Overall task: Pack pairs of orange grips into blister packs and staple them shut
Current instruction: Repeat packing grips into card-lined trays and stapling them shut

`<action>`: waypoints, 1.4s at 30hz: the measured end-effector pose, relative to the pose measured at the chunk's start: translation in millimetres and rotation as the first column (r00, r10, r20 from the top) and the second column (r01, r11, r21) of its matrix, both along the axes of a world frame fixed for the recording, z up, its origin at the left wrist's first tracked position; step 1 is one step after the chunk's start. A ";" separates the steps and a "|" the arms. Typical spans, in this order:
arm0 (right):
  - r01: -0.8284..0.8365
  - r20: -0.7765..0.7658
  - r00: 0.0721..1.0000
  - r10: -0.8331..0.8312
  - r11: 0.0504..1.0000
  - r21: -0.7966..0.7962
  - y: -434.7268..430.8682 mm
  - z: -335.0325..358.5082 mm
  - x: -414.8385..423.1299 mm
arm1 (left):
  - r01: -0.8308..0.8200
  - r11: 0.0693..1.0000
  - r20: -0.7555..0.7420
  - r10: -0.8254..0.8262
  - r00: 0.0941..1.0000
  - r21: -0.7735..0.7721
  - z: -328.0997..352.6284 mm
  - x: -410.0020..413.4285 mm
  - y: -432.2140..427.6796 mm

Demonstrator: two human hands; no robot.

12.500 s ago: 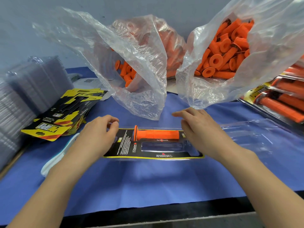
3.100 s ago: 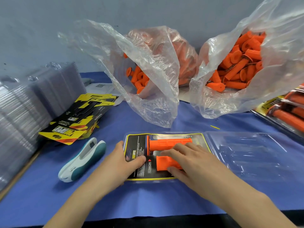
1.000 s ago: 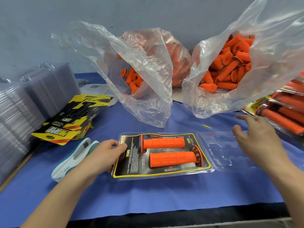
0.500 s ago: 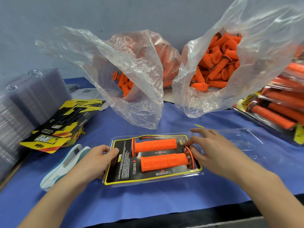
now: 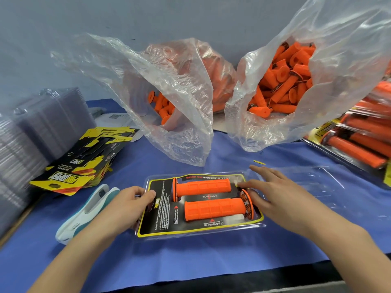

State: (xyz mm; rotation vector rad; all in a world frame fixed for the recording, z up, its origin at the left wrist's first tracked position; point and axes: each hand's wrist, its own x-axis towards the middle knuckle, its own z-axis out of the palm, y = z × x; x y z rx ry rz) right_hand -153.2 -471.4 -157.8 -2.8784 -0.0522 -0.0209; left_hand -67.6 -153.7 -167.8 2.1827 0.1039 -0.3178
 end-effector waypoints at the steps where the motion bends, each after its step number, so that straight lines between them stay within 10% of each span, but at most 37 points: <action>1: 0.006 -0.006 1.000 -0.006 1.000 -0.001 0.6 -0.5 0.1 | 0.000 1.000 0.000 0.000 1.000 0.006 0.0 0.2 -0.1; 16: -0.030 0.155 0.987 0.030 1.000 -0.003 10.3 10.7 1.2 | -0.072 0.997 0.053 0.070 0.996 0.030 -0.4 1.3 -6.1; 21: 0.204 0.430 0.845 -0.318 0.935 0.290 -4.1 19.3 -0.1 | -0.022 0.998 0.048 0.019 0.999 0.062 0.8 0.7 -7.1; 27: 0.708 -0.003 0.698 -0.716 0.691 0.148 -60.0 8.6 -10.6 | -0.036 0.999 0.015 0.036 0.999 0.018 5.0 -2.5 -6.1; 34: 0.825 -0.105 0.546 -0.831 0.512 0.239 -91.3 10.4 -21.0 | 0.002 1.000 0.043 -0.001 0.999 -0.025 -0.8 -4.9 -0.7; 42: 0.614 -0.051 0.634 -0.771 0.462 0.640 -108.4 14.5 -30.2 | -0.157 0.987 0.139 0.152 0.979 0.026 4.8 1.3 22.9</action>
